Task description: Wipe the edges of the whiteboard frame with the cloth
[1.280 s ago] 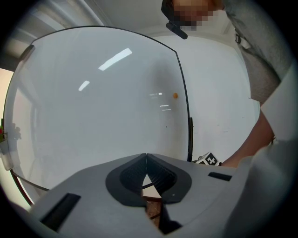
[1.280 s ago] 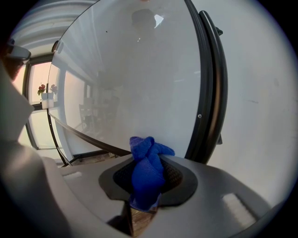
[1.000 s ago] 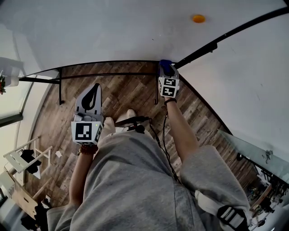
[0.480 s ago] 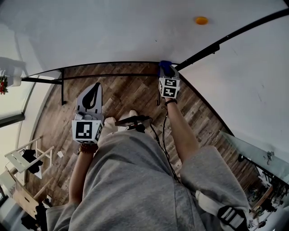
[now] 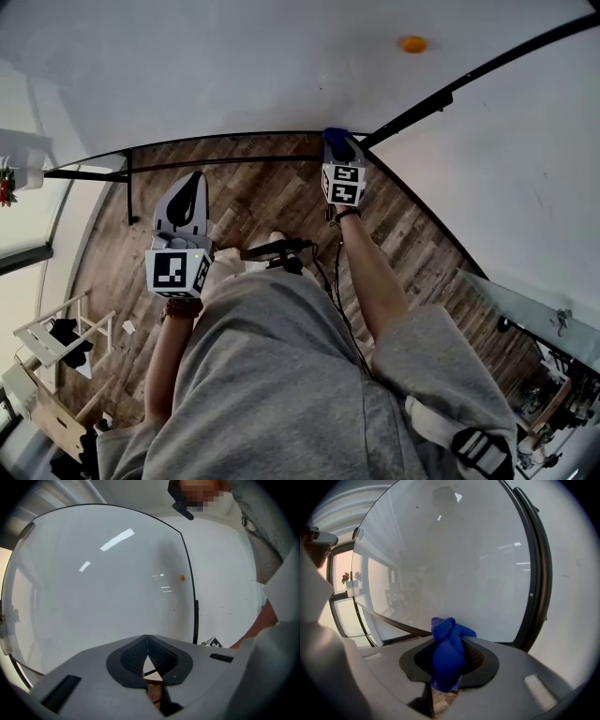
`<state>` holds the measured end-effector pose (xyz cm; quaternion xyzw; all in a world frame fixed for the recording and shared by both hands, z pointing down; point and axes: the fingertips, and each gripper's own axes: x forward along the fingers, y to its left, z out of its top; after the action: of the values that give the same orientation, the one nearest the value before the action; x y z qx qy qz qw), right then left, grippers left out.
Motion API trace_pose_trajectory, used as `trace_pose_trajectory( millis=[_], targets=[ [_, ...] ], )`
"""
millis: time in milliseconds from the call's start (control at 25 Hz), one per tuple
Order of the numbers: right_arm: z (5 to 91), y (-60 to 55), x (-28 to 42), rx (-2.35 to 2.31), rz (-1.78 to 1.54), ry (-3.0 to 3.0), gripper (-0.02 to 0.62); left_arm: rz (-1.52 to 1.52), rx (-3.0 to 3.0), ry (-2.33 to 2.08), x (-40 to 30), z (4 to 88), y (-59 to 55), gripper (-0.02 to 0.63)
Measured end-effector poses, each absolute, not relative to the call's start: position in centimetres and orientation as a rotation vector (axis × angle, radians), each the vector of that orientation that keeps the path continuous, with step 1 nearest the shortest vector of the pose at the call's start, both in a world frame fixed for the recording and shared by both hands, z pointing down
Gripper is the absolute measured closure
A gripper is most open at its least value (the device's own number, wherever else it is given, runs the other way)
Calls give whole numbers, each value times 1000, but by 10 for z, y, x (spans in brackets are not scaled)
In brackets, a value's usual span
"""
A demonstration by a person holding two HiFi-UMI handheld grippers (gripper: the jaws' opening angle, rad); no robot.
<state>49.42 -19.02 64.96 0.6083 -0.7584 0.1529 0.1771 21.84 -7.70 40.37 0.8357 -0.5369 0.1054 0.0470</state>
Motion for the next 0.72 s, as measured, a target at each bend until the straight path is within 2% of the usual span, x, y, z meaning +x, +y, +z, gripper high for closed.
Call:
trace_pose_trajectory(
  millis=[720],
  targets=[
    [650,-191,453,1668,473,-2196,492,324,2537,-1637,192,404,-80,597]
  ],
)
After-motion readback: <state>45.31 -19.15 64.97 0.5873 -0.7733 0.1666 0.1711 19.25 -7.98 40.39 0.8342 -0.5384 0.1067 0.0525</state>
